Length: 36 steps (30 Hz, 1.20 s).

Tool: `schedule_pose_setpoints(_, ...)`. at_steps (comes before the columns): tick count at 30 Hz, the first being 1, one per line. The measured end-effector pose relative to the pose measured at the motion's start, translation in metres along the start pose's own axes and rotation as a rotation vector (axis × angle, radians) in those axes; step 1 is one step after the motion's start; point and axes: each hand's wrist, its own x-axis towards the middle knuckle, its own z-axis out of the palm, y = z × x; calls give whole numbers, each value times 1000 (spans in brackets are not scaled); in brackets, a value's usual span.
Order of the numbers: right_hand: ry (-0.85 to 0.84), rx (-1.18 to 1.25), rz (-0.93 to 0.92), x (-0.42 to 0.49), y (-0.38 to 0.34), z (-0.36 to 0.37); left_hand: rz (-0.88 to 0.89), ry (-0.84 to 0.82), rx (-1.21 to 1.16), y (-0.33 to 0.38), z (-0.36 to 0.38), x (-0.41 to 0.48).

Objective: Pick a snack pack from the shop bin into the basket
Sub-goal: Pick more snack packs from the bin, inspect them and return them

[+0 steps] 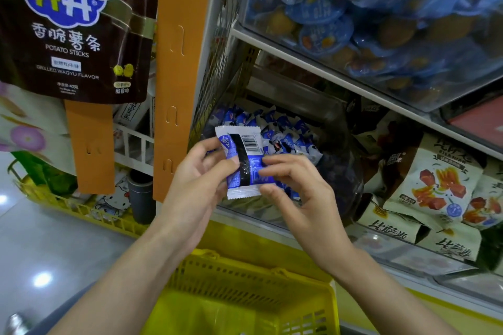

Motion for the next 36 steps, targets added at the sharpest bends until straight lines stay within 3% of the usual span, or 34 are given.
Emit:
schedule_pose_setpoints(7,85,7,200,4,-9,14,180,-11,399,-4,1,-3)
schedule_pose_setpoints(19,138,56,234,13,-3,18,247,119,601,-9,-2,2)
schedule_pose_setpoints(21,75,18,271,19,-4,14,333,74,786,-7,-5,2)
schedule_pose_setpoints(23,-48,-23,331,28,-3,8,395,-88,976,-1,-7,2)
schedule_pose_setpoints(26,-243,-17,493,44,0,-5,336,-291,1073,5,-9,4)
schedule_pose_setpoints(29,-384,126,649,55,4,-15,335,-288,1070,5,-11,7)
schedule_pose_setpoints(32,-464,274,643,61,7,-22,360,-243,1061,4,-13,12)
schedule_pose_setpoints(34,-400,386,657,69,15,-25,361,-157,1017,4,-14,16)
schedule_pose_setpoints(36,-176,374,691,86,31,-25,376,-64,940,4,-13,21)
